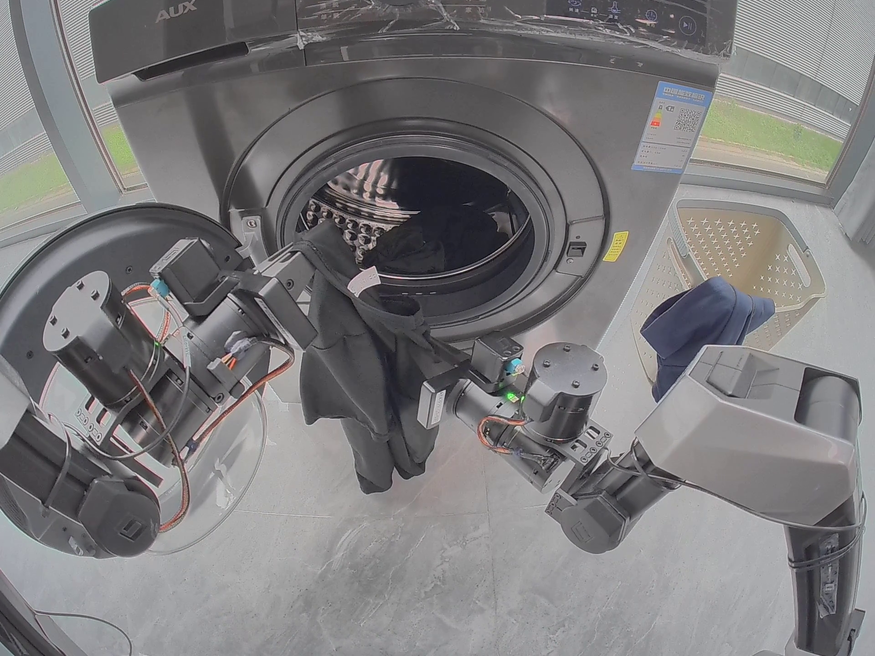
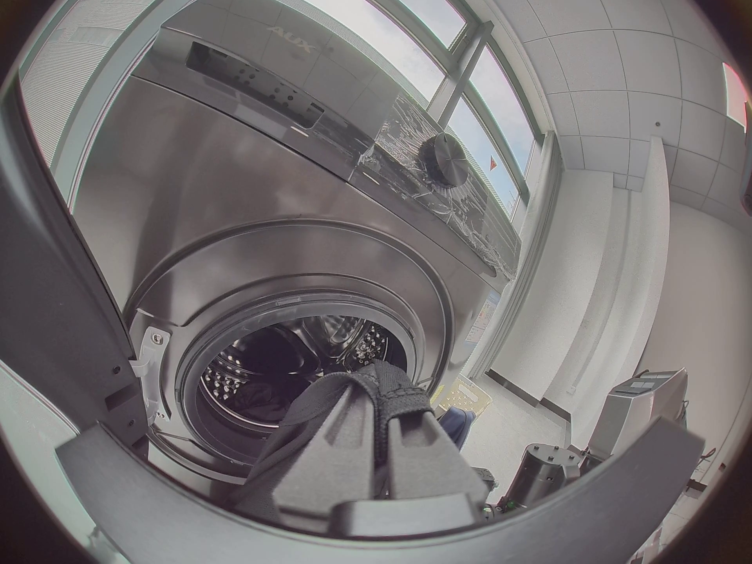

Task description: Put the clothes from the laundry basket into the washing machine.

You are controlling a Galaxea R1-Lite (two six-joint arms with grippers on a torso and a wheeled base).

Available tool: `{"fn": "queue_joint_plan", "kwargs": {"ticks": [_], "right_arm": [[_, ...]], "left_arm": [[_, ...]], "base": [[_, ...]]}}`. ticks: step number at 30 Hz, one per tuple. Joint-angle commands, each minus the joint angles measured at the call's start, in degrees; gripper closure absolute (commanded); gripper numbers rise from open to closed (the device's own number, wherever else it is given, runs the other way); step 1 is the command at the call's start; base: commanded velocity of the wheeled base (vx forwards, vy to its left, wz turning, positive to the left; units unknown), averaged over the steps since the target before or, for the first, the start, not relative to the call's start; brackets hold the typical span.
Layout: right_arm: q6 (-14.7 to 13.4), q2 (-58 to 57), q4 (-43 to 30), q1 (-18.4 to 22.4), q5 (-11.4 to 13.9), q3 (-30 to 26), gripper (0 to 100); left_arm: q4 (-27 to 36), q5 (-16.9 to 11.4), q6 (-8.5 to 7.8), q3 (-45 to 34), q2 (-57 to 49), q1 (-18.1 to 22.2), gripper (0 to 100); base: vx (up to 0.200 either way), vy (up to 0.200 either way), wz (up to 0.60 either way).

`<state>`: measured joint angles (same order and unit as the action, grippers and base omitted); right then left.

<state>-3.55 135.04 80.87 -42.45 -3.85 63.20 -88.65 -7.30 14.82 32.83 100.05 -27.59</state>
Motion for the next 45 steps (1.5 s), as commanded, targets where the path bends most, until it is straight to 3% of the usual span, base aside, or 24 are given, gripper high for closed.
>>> {"fn": "queue_joint_plan", "kwargs": {"ticks": [1,12,19,23,30,45], "right_arm": [[-0.14,-4.08,0.07,0.35,-0.01,-3.17,100],[0.21,-23.15,-0.89,4.39,-0.10,-18.11,100],[-0.23,-30.97,-0.10,7.82,-0.10,-20.74,100],[-0.58,-34.40,0.34,8.52,-0.01,-24.52,100],[-0.41,-35.46,0.95,7.73,-0.54,-24.26,100],[-0.14,-37.92,1.92,7.73,-1.68,-21.54,100]], "left_arm": [[-0.03,0.01,0.03,-0.13,0.24,0.08,100],[0.06,-0.26,-0.06,-1.19,-0.29,0.52,100],[-0.03,-0.26,-0.67,-2.33,-0.82,-0.10,100],[0.06,-0.34,-1.90,-2.86,-2.49,-0.19,100],[0.06,-0.08,-3.84,-2.42,-3.98,-1.42,100],[0.06,0.10,-4.19,-1.01,-6.88,-1.50,100]], "base": [[0.000,0.000,0.00],[0.000,0.000,0.00],[0.000,0.000,0.00],[0.000,0.000,0.00],[0.000,0.000,0.00],[0.000,0.000,0.00]]}}
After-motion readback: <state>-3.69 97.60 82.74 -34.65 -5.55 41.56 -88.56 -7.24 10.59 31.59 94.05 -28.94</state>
